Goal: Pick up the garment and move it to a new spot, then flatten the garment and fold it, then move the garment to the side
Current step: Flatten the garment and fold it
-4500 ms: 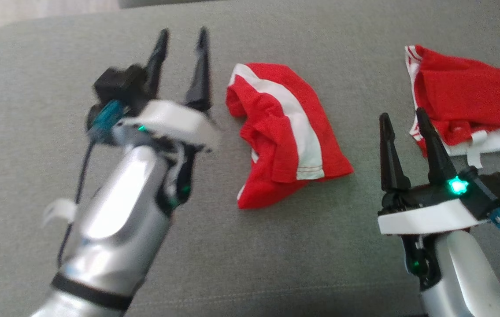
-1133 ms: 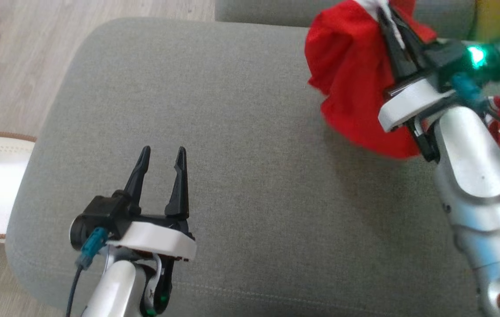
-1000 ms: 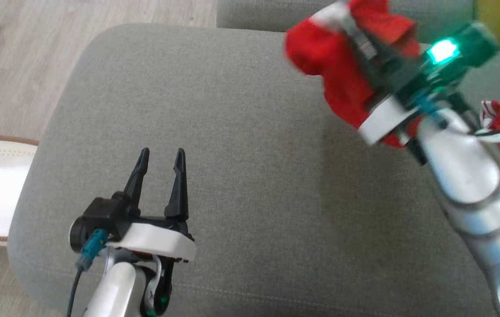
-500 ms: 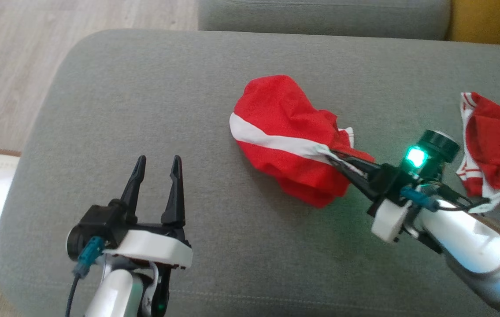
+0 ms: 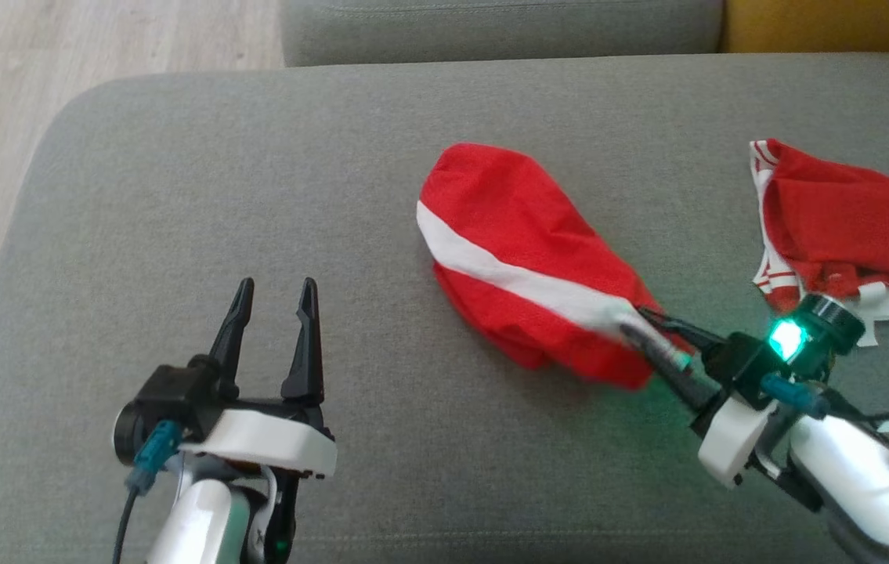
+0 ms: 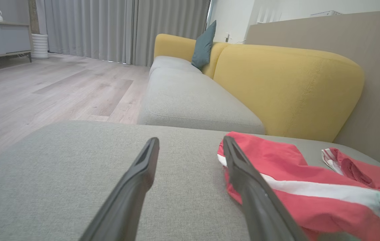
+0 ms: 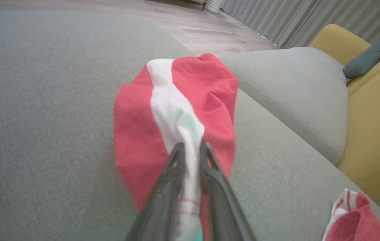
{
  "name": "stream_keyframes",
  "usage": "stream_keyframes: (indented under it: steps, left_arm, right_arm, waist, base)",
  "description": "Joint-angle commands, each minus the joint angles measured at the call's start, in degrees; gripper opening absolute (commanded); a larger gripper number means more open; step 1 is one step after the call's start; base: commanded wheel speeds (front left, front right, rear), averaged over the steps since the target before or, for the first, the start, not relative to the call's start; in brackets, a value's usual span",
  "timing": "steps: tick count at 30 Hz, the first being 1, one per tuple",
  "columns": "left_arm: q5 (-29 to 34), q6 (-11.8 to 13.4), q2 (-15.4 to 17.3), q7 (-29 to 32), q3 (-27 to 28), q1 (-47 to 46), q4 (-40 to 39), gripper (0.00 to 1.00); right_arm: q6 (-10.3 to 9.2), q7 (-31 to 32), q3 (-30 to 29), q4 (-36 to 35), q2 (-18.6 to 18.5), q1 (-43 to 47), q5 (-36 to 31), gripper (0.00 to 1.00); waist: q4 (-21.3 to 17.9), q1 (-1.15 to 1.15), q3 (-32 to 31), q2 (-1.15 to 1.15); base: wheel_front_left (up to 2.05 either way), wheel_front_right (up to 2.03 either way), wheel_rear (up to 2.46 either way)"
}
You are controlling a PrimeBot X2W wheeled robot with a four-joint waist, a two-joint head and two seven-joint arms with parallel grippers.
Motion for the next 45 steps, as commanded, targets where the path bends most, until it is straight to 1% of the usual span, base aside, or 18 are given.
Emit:
stream_keyframes:
  steps: [1,4,6,8,10,11,12,14,15,18,20,23,27,35,39,45]
  left_arm:
    - [0.45,-0.15,0.08,-0.29,1.88,-1.98,-1.63,1.0]
    - [0.64,-0.34,0.08,-0.29,1.95,-2.11,-1.34,1.0]
    - [0.85,-0.53,0.08,-0.29,2.02,-2.35,-1.12,1.0]
    - [1.01,-0.69,0.08,-0.29,2.14,-2.71,-0.89,1.0]
    - [1.18,-0.85,0.08,-0.29,2.32,-3.17,-0.82,1.0]
    - [1.23,-0.9,0.08,-0.29,2.48,-3.41,-0.88,1.0]
    - [1.35,-0.93,0.08,-0.29,2.88,-3.72,-1.03,1.0]
    - [1.45,-1.03,0.08,-0.29,3.26,-3.93,-1.14,1.0]
    - [1.51,-1.14,0.08,-0.29,3.37,-4.03,-1.13,1.0]
    - [1.63,-1.46,0.08,-0.29,3.6,-4.4,-1.08,1.0]
    - [1.69,-1.6,0.08,-0.29,3.66,-4.54,-1.02,1.0]
    - [1.89,-1.92,0.08,-0.29,3.57,-4.89,-0.77,1.0]
    - [2.17,-2.16,0.08,-0.29,3.61,-5.2,-0.52,1.0]
    - [2.31,-2.51,0.08,-0.29,3.59,-6.1,-0.24,1.0]
    - [1.83,-2.42,0.08,-0.29,2.72,-6.01,-0.17,1.0]
    - [1.62,-2.28,0.08,-0.29,1.99,-5.98,0.03,1.0]
  right_arm:
    - [-0.04,0.16,-0.78,-1.94,-0.34,0.72,-0.22,1.0]
    - [-0.04,0.25,-4.39,-3.21,0.71,2.49,0.62,1.0]
    - [-0.04,0.25,-7.94,-4.34,1.59,3.57,1.12,1.0]
    - [-0.04,0.09,-13.17,-5.39,3.12,4.76,1.23,1.0]
    - [-0.04,-0.39,-19.62,-6.89,5.63,6.13,0.65,1.0]
    - [-0.04,-0.66,-23.02,-7.84,7.36,6.95,0.22,1.0]
    - [-0.04,-1.12,-28.39,-10.29,11.48,8.96,-0.59,1.0]
    - [-0.04,-1.35,-32.64,-12.84,16.12,11.32,-2.0,1.0]
    - [-0.04,-1.46,-33.98,-14.07,18.6,12.63,-2.49,1.0]
    - [-0.04,-1.85,-35.55,-17.01,24.65,16.2,-4.8,1.0]
    - [-0.04,-2.31,-35.76,-17.95,27.11,18.33,-4.95,1.0]
    - [-0.04,-2.94,-33.27,-17.83,28.35,20.8,-6.38,1.0]
    - [-0.04,-3.43,-32.77,-17.61,28.47,21.07,-5.2,1.0]
    - [-0.04,-3.86,-34.2,-16.2,28.5,20.54,-4.04,1.0]
    - [-0.04,-2.5,-35.41,-13.73,28.51,20.56,-1.82,1.0]
    - [-0.04,0.36,-34.82,-9.72,28.51,20.54,3.01,1.0]
  waist:
    - [-0.45,0.0,-0.2,0.0]
    - [-1.14,0.0,-0.4,0.0]
    - [-1.66,0.0,-0.37,0.0]
    - [-2.13,0.0,-0.29,0.0]
    - [-2.65,0.0,0.0,0.0]
    - [-2.96,0.0,0.19,0.0]
    - [-3.6,0.0,0.54,0.0]
    - [-4.21,0.0,0.89,0.0]
    - [-4.46,0.0,1.06,0.0]
    - [-5.08,0.0,1.53,0.0]
    - [-5.44,0.0,1.68,0.0]
    - [-5.89,0.0,1.99,0.0]
    - [-6.14,0.0,2.14,0.0]
    - [-5.8,0.0,2.75,0.0]
    - [-4.82,0.0,3.16,0.0]
    - [-3.47,0.0,3.83,0.0]
  base:
    - [0.0,0.0,0.0]
    - [0.0,0.0,0.0]
    - [0.0,0.0,0.0]
    - [0.0,0.0,0.0]
    - [0.0,0.0,0.0]
    - [0.0,0.0,0.0]
    - [0.0,0.0,0.0]
    - [0.0,0.0,0.0]
    - [0.0,0.0,0.0]
    - [0.0,0.0,0.0]
    - [0.0,0.0,0.0]
    - [0.0,0.0,0.0]
    - [0.0,0.0,0.0]
    - [0.0,0.0,0.0]
    - [0.0,0.0,0.0]
    - [0.0,0.0,0.0]
